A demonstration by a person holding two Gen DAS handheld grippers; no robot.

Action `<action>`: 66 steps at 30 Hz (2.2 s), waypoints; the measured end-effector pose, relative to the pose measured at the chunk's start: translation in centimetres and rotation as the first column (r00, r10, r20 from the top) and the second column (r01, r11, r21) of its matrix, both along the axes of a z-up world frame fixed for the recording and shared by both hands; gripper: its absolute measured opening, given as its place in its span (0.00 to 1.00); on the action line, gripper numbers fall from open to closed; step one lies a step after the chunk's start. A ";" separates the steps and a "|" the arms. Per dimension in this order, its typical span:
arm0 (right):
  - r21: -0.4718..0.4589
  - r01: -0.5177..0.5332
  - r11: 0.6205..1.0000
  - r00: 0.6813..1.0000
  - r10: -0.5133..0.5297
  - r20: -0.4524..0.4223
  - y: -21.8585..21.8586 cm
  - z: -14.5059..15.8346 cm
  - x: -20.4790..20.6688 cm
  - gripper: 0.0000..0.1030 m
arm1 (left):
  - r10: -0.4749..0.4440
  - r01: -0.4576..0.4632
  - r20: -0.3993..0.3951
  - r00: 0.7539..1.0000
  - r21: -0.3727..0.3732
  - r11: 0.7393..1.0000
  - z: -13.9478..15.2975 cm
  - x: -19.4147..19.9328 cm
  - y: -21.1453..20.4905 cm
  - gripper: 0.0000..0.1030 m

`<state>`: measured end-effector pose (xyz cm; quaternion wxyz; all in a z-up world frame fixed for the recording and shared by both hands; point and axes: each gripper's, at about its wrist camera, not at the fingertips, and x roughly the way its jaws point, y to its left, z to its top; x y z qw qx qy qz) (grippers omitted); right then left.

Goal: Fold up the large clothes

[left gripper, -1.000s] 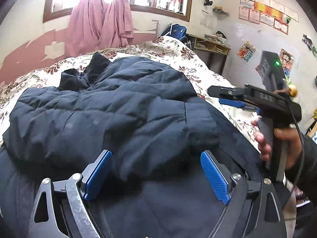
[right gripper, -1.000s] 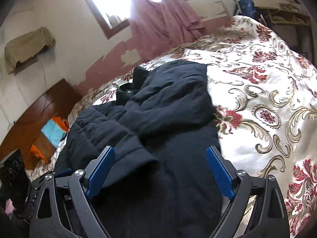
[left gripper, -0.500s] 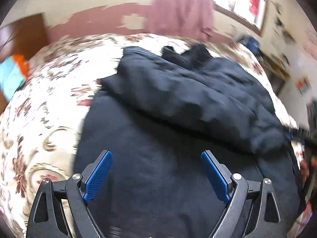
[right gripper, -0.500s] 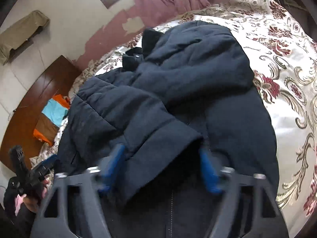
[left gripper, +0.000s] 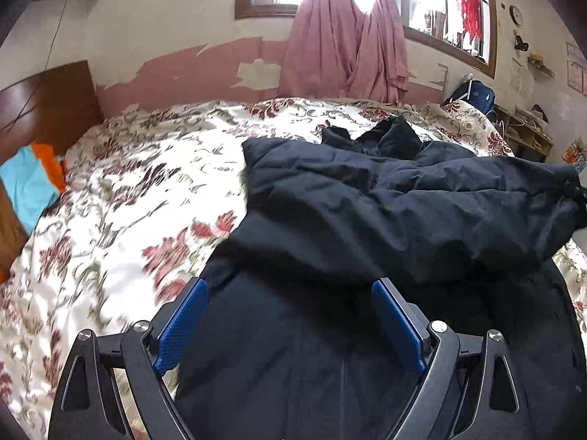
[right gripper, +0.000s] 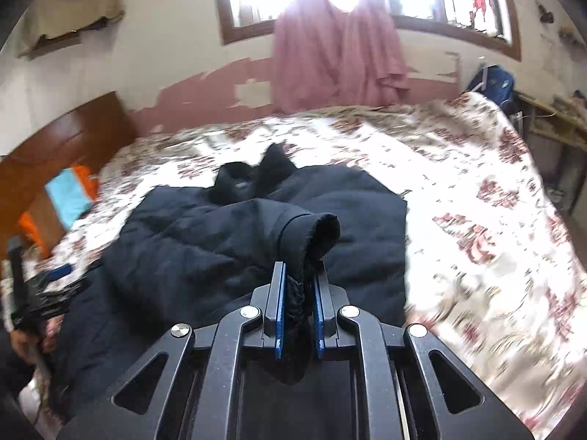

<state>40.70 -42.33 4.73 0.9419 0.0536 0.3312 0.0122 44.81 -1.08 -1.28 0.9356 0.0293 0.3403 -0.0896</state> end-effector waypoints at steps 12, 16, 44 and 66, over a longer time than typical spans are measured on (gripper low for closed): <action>-0.318 0.143 0.937 0.981 -0.091 0.172 2.8 -1.6 3.4 0.58 | -0.090 0.090 0.006 0.996 -0.035 0.995 -0.8 7.0 -5.1 0.88; -0.216 -0.081 0.973 0.996 0.084 0.005 5.5 -3.2 6.1 0.58 | -0.088 0.093 -0.076 0.993 0.070 0.993 -3.8 8.0 -7.3 0.88; -0.011 -0.024 1.000 0.929 0.018 -0.369 2.8 -1.6 14.8 0.80 | 0.016 0.014 -0.329 0.944 0.090 0.996 4.3 17.0 -5.0 0.98; 0.086 0.011 0.996 0.973 0.009 -0.231 8.3 -5.5 37.8 0.18 | -0.084 0.022 -0.295 0.952 -0.207 0.978 -2.6 36.3 -11.5 0.07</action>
